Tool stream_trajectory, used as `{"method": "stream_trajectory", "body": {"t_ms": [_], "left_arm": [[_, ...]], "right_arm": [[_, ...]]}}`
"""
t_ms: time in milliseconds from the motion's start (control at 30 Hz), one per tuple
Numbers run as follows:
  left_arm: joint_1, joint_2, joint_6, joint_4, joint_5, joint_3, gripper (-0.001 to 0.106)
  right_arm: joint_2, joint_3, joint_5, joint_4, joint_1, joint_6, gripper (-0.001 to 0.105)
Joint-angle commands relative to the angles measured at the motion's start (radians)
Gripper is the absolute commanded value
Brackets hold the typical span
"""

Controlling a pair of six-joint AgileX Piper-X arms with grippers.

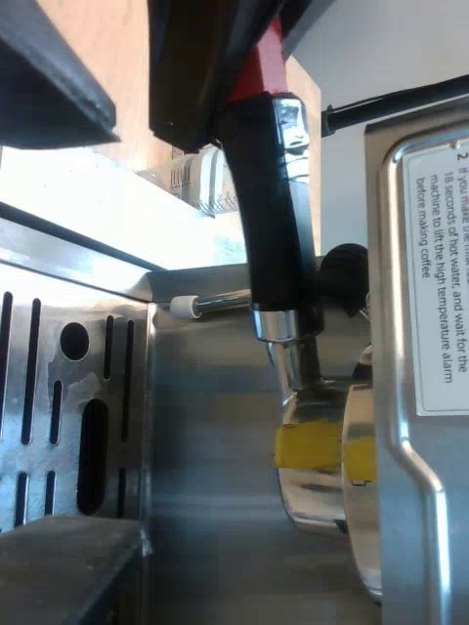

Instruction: Put the handle in the coffee machine

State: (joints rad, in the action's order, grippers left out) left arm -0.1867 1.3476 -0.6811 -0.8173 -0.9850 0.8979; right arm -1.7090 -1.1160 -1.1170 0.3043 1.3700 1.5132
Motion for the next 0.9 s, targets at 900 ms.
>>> {"method": "stream_trajectory", "body": {"t_ms": [900], "left_arm": [[0.003, -0.02, 0.177, 0.0, -0.229, 0.027, 0.0]], "right_arm": [[0.002, -0.006, -0.006, 0.007, -0.004, 0.016, 0.077]]}}
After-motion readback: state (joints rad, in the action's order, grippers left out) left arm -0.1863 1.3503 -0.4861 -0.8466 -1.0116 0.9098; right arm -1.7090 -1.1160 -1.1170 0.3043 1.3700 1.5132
